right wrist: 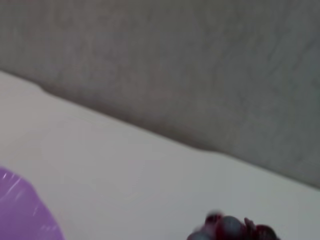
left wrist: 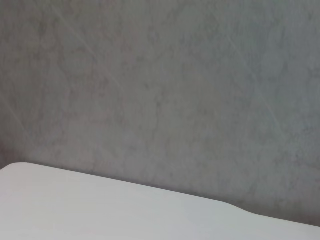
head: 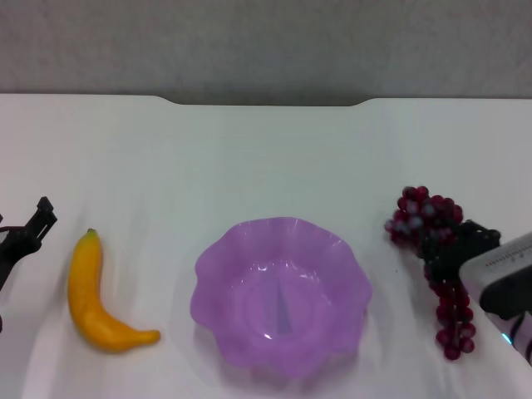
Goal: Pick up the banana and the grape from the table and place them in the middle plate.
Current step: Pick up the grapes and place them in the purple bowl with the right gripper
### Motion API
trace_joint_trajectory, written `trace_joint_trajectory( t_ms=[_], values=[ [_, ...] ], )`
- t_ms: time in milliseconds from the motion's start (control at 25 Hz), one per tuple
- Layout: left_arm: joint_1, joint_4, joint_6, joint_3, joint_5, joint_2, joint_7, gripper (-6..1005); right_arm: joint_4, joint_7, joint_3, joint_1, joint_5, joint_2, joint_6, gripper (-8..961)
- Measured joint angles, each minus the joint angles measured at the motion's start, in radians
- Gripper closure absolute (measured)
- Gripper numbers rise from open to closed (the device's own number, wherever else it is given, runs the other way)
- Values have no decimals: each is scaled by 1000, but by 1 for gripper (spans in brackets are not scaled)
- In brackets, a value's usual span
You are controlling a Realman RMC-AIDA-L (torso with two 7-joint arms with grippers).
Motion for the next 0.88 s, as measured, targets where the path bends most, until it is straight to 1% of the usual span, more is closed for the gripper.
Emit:
trace_joint_trajectory(
  t_ms=[160,280,720,880],
  values=[
    [3,0,0,-3,0,0,0,109,-7,0,-41,-25,-7,-1,-134,559],
    [4,0,0,-5,-1,0,0,109,-16,0,-60,-33,-8,-1,-186,563],
    [4,0,0,-3,-1,0,0,109,-22,0,-71,-33,-10,1,-214,594],
    [4,0,0,-2,-1,0,0,108,-22,0,-76,-33,-10,1,-217,620]
  ],
)
